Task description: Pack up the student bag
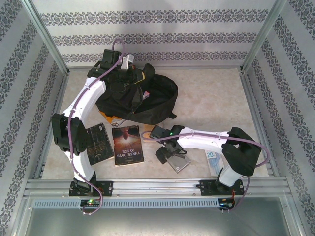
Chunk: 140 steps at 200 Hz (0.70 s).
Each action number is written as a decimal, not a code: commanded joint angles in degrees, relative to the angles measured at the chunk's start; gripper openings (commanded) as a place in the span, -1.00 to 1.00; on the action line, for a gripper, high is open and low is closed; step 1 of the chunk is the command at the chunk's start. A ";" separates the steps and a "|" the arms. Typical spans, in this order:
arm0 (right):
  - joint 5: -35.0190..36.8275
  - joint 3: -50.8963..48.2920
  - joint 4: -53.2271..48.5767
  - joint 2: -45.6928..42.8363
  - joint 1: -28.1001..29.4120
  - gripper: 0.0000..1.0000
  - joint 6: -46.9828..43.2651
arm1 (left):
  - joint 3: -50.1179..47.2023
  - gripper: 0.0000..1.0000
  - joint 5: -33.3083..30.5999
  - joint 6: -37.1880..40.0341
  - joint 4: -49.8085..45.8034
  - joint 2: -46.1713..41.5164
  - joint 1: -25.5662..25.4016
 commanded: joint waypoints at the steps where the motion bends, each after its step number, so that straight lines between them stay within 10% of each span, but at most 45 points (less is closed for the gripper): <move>1: -1.14 -1.62 0.04 -0.09 0.16 0.96 -0.26 | -0.33 -1.00 1.65 -0.28 2.30 -0.45 0.74; 140: -2.14 -0.62 -1.54 -6.09 -0.39 0.70 -0.74 | 0.19 -1.00 2.15 -0.01 2.05 -0.53 1.10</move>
